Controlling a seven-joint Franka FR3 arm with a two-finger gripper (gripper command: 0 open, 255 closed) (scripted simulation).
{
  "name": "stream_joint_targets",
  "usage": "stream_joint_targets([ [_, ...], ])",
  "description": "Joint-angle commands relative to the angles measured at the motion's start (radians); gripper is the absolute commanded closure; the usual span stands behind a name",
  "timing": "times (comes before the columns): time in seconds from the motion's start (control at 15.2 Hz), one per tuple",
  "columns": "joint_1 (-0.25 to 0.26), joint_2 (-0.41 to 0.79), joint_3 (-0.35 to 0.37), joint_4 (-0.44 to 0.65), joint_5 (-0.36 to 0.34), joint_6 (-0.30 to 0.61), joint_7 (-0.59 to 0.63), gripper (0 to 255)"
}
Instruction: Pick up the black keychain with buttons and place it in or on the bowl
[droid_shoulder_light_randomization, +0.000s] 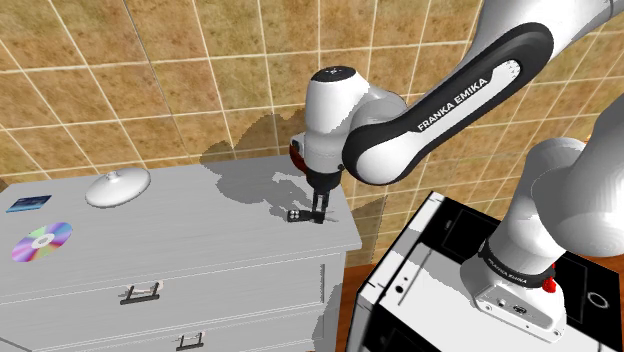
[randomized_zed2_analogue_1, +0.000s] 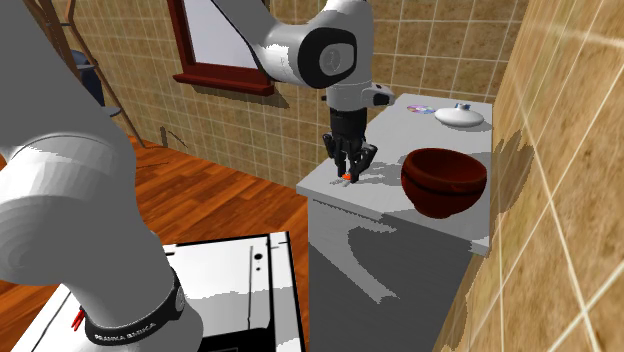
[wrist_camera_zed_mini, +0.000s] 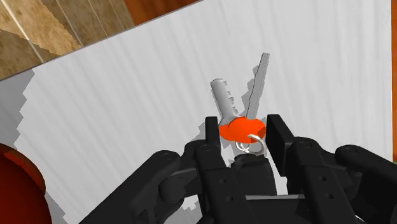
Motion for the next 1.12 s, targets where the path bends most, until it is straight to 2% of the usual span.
stream_joint_targets([
  [0.0,-0.001,0.001,-0.001,-0.001,-0.001,0.0,0.0,255],
  [0.46,-0.001,0.002,-0.001,-0.001,-0.001,0.001,0.0,255],
  [1.06,0.004,-0.085,-0.011,0.052,0.017,-0.138,-0.017,255],
])
